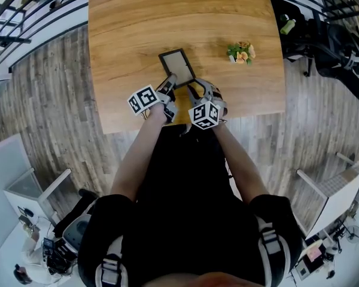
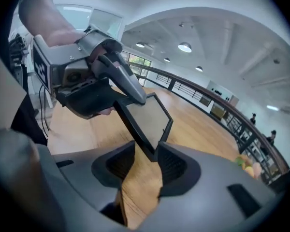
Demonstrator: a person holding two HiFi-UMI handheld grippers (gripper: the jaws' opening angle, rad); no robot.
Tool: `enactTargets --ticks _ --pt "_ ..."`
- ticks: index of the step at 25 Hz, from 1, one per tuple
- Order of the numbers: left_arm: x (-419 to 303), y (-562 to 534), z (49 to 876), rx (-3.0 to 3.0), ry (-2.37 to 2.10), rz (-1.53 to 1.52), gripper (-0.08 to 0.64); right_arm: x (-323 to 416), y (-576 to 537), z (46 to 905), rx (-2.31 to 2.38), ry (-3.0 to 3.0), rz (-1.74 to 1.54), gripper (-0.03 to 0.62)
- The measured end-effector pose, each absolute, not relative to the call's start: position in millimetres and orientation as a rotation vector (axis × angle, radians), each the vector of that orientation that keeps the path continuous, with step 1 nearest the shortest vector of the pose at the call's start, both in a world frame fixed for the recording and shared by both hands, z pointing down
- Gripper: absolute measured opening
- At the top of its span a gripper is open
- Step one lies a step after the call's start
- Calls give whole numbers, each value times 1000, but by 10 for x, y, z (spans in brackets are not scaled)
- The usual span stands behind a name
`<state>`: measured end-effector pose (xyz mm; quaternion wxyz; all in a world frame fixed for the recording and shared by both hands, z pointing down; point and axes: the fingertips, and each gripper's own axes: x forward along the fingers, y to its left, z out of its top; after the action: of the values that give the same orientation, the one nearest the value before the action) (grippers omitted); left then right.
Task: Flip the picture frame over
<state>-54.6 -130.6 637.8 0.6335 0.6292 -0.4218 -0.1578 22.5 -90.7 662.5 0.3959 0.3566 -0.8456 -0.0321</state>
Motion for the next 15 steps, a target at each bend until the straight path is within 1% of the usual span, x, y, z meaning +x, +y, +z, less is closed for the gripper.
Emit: enactTargets --ticks 5,10,15 --pt "-476 -1310 6365 1400 -949 -361 84 148 -903 6610 842 -2098 -246 153" --pt "-445 -1268 6336 1387 -969 -325 84 26 -896 6595 811 -2118 -254 147" --pt "-461 -1302 6288 1381 -955 -332 89 -60 -861 6593 777 -2148 -260 110"
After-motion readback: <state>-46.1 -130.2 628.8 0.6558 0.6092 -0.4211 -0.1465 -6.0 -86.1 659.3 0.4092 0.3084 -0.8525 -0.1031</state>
